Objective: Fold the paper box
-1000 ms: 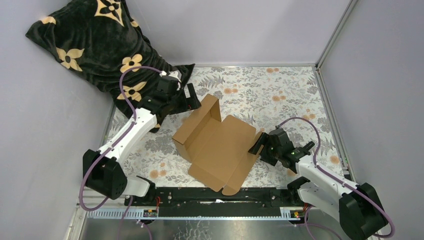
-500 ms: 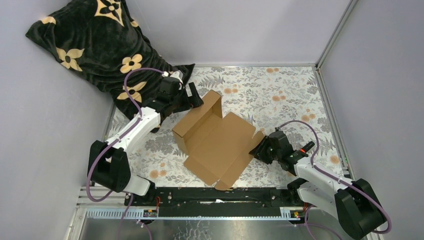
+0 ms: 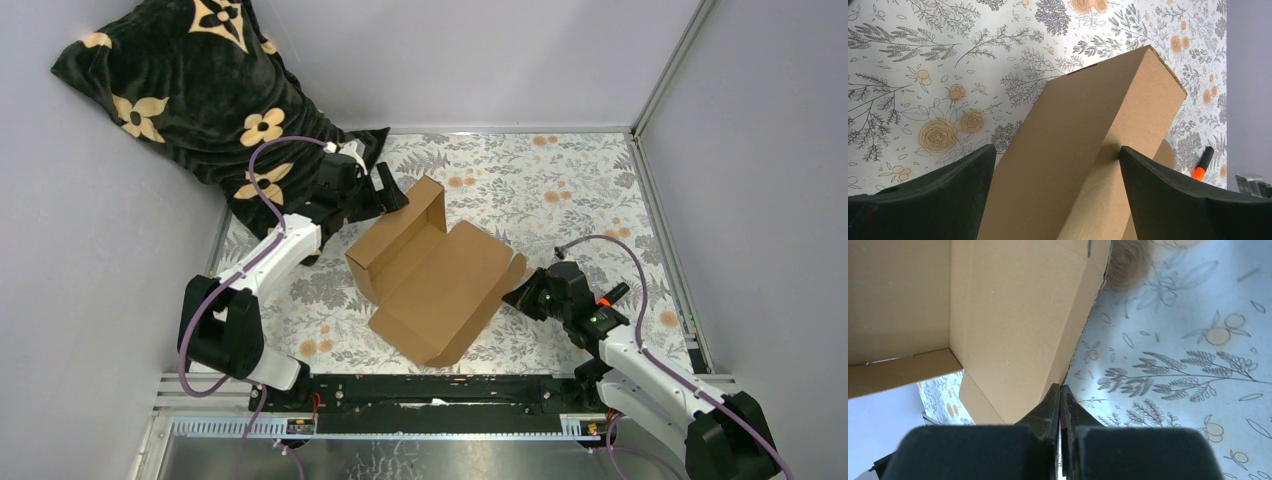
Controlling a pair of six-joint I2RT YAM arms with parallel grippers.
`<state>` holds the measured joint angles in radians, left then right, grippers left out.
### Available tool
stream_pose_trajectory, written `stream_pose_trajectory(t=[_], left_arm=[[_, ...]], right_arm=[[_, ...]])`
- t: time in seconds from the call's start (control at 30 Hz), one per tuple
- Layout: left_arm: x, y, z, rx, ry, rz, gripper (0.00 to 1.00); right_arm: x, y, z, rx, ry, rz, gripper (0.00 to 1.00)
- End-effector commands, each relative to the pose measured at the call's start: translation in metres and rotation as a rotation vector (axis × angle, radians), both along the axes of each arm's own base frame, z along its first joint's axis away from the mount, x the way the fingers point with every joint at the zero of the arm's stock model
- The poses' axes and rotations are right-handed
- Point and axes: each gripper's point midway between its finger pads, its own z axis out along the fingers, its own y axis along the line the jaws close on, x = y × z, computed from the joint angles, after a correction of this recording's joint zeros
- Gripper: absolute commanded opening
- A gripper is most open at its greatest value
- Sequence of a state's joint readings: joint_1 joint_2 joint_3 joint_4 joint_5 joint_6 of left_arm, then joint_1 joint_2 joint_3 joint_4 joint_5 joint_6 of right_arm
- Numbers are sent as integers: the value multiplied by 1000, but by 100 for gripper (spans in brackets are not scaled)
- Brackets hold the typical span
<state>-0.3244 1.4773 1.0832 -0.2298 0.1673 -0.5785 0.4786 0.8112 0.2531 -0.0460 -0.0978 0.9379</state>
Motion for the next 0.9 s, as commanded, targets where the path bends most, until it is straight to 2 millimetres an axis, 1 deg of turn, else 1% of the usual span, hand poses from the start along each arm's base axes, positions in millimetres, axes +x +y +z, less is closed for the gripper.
stream_pose_trajectory(t=[0.0, 0.07, 0.17, 0.3, 0.33, 0.4, 0.5, 0.53, 0.57, 0.67, 0.77, 0.87], left_arm=[[-28, 27, -66, 135, 197, 13, 98], [-28, 30, -67, 132, 201, 16, 99], [-27, 35, -67, 130, 201, 23, 99], [-25, 42, -65, 122, 199, 36, 99], [-24, 43, -64, 118, 196, 38, 99], [-23, 45, -63, 115, 196, 41, 99], [-24, 48, -65, 113, 202, 42, 99], [-24, 49, -65, 111, 204, 40, 99], [-25, 49, -67, 111, 207, 40, 99], [-26, 52, -71, 111, 212, 42, 99], [-26, 55, -75, 114, 220, 41, 99], [-28, 56, -81, 111, 228, 40, 99]], right_arm=[[25, 7, 52, -10, -149, 42, 0], [32, 8, 72, -36, -184, 53, 0], [41, 4, 95, -107, -218, 79, 0], [54, -1, 125, -243, -232, 137, 0], [58, -1, 134, -272, -244, 161, 0], [70, -5, 147, -359, -253, 206, 0], [87, -6, 164, -435, -248, 270, 0], [91, -2, 169, -440, -248, 305, 0], [99, 0, 184, -451, -269, 311, 0], [114, 4, 203, -476, -302, 349, 0], [126, 12, 220, -489, -322, 391, 0], [136, 24, 229, -475, -331, 442, 0]])
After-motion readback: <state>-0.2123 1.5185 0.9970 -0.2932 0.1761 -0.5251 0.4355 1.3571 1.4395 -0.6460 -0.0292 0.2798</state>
